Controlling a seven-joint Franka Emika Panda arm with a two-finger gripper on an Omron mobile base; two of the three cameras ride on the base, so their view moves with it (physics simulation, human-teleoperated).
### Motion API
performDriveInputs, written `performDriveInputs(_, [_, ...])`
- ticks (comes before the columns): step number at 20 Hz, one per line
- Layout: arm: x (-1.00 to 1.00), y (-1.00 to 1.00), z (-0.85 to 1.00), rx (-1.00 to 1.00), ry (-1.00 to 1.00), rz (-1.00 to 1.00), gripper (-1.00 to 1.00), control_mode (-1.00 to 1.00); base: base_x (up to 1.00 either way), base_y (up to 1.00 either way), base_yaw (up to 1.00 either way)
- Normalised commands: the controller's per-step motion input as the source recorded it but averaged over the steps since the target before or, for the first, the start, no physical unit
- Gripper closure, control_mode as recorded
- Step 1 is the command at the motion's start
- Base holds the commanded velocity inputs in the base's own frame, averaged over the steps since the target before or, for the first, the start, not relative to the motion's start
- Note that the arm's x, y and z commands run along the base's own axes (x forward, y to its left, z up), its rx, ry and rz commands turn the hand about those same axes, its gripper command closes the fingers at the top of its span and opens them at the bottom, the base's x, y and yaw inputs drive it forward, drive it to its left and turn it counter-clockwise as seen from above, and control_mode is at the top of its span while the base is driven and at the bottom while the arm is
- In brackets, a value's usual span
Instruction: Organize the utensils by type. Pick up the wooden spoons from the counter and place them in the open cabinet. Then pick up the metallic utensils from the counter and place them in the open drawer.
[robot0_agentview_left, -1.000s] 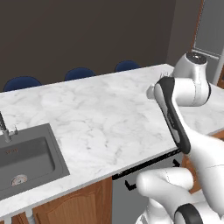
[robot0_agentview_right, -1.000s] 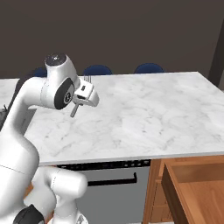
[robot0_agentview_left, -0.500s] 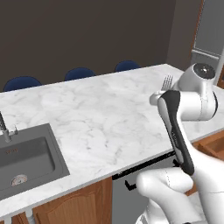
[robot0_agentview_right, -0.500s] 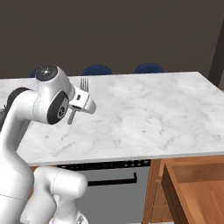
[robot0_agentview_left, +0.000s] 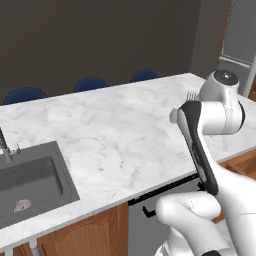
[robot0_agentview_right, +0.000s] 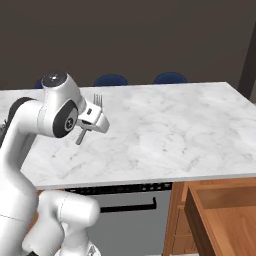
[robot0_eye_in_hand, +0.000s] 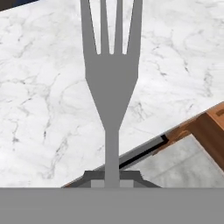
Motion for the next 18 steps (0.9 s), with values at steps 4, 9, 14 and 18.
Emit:
performDriveInputs(4, [0.00, 0.00, 0.00, -0.01, 0.09, -0.02, 1.00, 1.00, -0.02, 0.00, -0.03])
performDriveInputs(9, [0.00, 0.00, 0.00, 0.00, 0.00, 0.00, 1.00, 1.00, -0.47, 0.00, -0.08])
performDriveInputs(14, [0.00, 0.00, 0.00, 0.00, 0.00, 0.00, 1.00, 1.00, -0.53, 0.00, -0.11])
performDriveInputs(18, [0.00, 0.00, 0.00, 0.00, 0.00, 0.00, 1.00, 1.00, -0.38, 0.00, -0.14])
